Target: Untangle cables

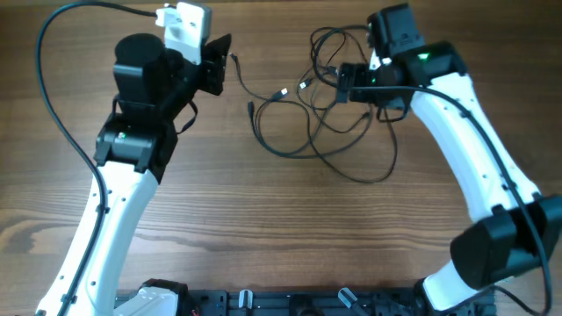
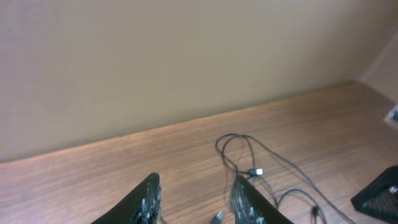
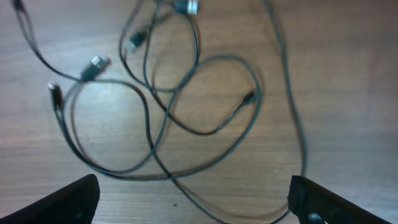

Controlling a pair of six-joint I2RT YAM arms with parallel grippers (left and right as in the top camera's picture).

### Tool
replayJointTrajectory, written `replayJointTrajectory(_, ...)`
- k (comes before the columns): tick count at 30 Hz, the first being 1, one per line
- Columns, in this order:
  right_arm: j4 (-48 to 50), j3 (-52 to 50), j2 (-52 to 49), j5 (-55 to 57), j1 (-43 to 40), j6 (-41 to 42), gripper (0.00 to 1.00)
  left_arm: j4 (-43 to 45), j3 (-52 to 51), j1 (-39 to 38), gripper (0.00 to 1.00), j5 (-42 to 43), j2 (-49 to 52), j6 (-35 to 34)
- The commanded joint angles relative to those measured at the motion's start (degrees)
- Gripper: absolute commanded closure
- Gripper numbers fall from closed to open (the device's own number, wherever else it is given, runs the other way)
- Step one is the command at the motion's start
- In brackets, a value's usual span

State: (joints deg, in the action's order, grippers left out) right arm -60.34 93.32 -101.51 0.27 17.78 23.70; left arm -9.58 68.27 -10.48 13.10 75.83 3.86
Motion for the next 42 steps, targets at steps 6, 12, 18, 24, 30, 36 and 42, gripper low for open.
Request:
replayJointTrajectory(6,4.3,-5.0,-5.7,11.9,7.6,18.9,0.00,-0.6,0.9,0.3,0.61,-0.7,-0.8,0.4)
replayJointTrajectory(12,4.1,-5.3,-11.7,16.2,12.0,34.7,0.00,-0.6,0.9,0.3,0.62,-0.5,-0.8,0.4)
replayJointTrajectory(18,3.8,-6.6,-15.9,13.0,13.4,51.7,0.00,-0.5,0.9,0.3,0.62,3.9,-0.8,0.4)
replayJointTrajectory(24,5.5,-9.7,-16.4,9.6,13.4,59.3,0.00,-0.5,0.9,0.3,0.62,5.0,-0.9,0.4)
replayJointTrajectory(30,10.5,-12.5,-16.4,7.8,13.4,59.5,0.00,-0.3,0.9,0.2,0.61,8.1,-0.9,0.4)
replayJointTrajectory(36,14.5,-12.5,-17.2,8.7,13.4,58.7,0.00,-0.2,0.9,0.2,0.61,8.1,-1.1,0.4)
replayJointTrajectory(42,16.1,-12.5,-18.8,9.6,13.4,58.2,0.00,-0.2,0.9,0.2,0.61,8.2,-1.4,0.4)
